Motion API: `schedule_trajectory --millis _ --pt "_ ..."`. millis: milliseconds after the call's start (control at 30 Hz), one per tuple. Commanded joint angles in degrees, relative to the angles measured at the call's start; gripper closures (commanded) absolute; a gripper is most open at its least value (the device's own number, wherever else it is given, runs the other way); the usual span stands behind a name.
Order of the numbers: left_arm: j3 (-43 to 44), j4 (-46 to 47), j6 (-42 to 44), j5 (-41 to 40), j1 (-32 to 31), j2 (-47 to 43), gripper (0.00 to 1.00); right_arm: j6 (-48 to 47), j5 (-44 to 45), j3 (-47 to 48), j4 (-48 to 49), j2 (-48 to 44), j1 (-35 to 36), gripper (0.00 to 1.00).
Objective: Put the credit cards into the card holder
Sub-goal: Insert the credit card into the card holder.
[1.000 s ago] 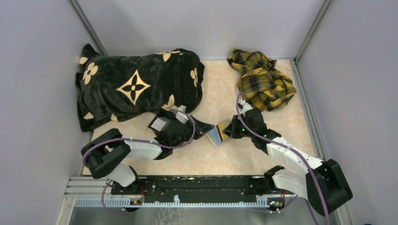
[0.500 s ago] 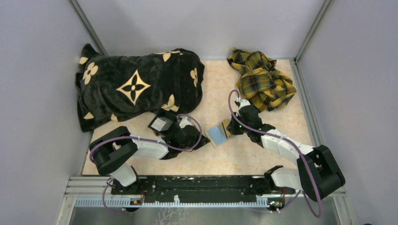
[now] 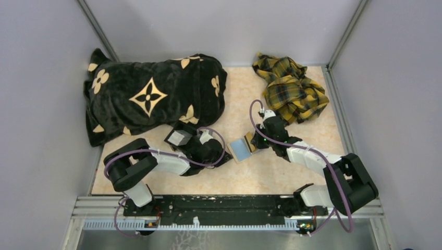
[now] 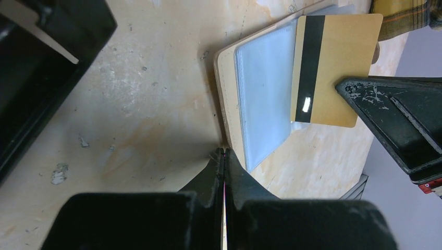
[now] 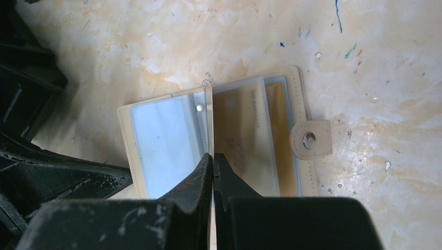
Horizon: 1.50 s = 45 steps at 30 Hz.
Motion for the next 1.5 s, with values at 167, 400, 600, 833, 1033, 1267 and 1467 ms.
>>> schedule_trajectory --millis 167,400,600,833,1033,1267,1467 --pt "2.17 -3.92 -0.51 -1.63 -0.45 2.00 1.00 0.24 -0.19 0.95 1.59 0.62 -0.46 1.00" --pt "2.23 -5.87 -0.70 -2.68 -0.39 1.74 1.00 1.14 1.13 1.52 -0.24 -2.74 -0.50 1.00" --pt "2.32 -6.30 -0.83 -2.96 -0.36 1.72 1.00 1.20 1.04 2.59 -1.47 -3.11 -0.50 1.00" --pt "2.58 -7.34 -0.75 -3.68 -0.36 1.48 1.00 1.86 0.47 2.12 -0.69 -3.32 -0.50 1.00" --pt "2.50 -7.97 -0.98 -4.03 -0.29 1.61 1.00 2.55 -0.49 3.00 -0.92 -4.23 -0.50 1.00" --pt "2.48 -8.18 -1.16 -4.11 -0.28 1.60 1.00 3.04 -1.54 3.03 -0.72 -4.02 -0.50 1.00" --pt "2.75 -8.45 -1.04 -4.57 -0.28 1.48 1.00 3.40 -2.22 2.10 0.76 -2.53 -0.48 1.00"
